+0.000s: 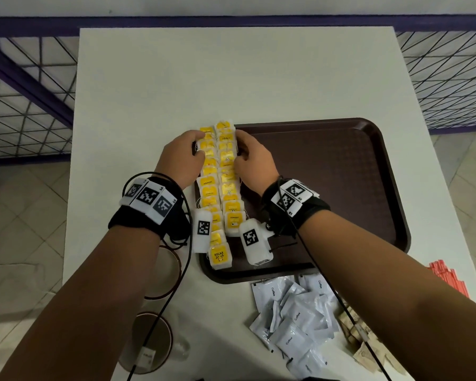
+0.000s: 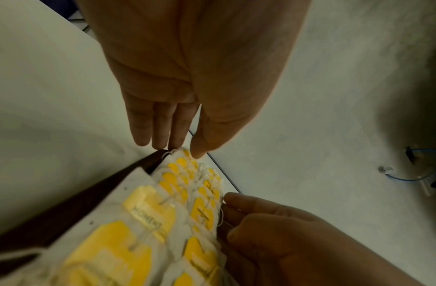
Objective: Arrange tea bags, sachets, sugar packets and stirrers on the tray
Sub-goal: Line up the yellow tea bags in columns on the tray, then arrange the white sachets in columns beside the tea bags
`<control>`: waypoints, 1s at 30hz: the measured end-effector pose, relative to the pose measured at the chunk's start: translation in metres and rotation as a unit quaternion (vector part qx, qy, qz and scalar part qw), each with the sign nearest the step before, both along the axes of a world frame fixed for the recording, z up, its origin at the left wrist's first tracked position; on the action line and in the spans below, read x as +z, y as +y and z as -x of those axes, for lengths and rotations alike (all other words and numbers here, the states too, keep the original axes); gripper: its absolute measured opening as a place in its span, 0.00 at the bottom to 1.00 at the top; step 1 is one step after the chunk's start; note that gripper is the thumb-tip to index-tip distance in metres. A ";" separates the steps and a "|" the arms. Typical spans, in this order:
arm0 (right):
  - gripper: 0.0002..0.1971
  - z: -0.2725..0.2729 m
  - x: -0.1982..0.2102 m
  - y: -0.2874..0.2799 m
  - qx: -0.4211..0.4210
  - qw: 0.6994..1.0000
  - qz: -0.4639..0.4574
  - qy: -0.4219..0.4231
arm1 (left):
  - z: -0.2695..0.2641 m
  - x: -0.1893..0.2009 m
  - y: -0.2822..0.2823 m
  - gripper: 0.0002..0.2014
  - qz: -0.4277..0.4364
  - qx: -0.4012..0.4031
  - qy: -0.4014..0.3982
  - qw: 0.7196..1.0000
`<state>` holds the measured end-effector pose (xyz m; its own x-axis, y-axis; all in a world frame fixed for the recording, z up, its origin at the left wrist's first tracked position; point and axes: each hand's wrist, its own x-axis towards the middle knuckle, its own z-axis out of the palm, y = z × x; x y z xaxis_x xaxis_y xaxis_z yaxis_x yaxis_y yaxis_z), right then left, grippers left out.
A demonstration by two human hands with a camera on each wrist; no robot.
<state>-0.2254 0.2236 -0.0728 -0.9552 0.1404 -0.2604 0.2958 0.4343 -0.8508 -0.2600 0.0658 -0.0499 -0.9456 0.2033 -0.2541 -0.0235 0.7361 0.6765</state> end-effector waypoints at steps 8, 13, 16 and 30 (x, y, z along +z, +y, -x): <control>0.20 -0.044 0.037 0.043 0.075 0.997 0.026 0.005 | -0.046 0.049 0.004 0.17 -0.100 0.013 0.023 0.995; 0.17 -0.136 0.068 0.089 0.201 0.974 0.023 -0.106 | -0.141 0.070 0.020 0.13 -0.165 -0.113 -0.045 0.979; 0.18 -0.193 0.067 0.108 0.253 0.955 -0.082 -0.131 | -0.196 0.054 0.026 0.13 -0.105 -0.214 -0.096 0.966; 0.49 -0.275 0.033 0.078 0.371 0.859 -0.346 -0.067 | -0.290 0.011 0.062 0.52 0.249 -0.208 -0.109 0.940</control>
